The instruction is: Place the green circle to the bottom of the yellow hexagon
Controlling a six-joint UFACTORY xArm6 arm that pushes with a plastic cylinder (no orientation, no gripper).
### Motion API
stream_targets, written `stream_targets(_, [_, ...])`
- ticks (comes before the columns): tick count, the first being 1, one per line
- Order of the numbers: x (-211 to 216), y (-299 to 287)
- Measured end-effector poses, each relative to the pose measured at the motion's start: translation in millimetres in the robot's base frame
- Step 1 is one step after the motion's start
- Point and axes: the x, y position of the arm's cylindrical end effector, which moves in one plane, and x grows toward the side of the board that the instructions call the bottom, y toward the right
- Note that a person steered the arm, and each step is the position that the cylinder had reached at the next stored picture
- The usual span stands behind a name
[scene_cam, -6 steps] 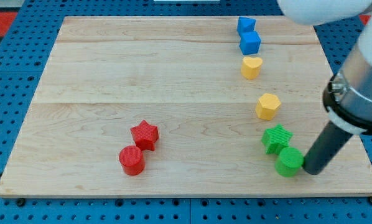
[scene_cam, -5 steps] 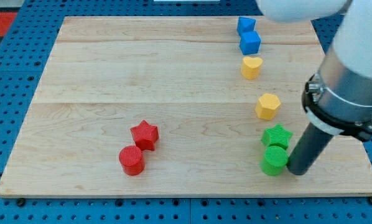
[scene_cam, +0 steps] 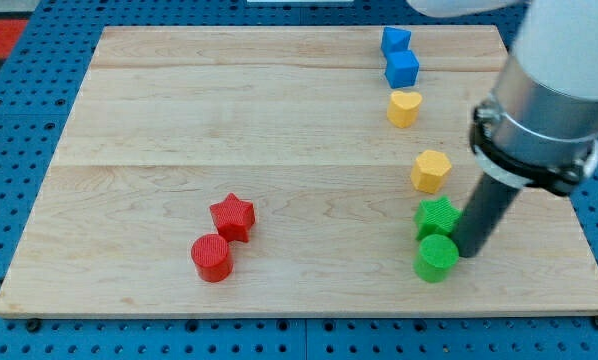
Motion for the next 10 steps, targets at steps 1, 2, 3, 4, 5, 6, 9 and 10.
stream_targets(1, [-11.3,-23.5])
stream_targets(2, [-11.8,-7.6])
stream_targets(3, [-9.6,-22.2])
stream_targets(4, [-9.6,-73.3])
stream_targets(5, [-5.8,-92.2])
stream_targets(6, [17.4,-83.5])
stream_targets(9, [25.4,-50.4])
stream_targets(10, [24.2,-45.9])
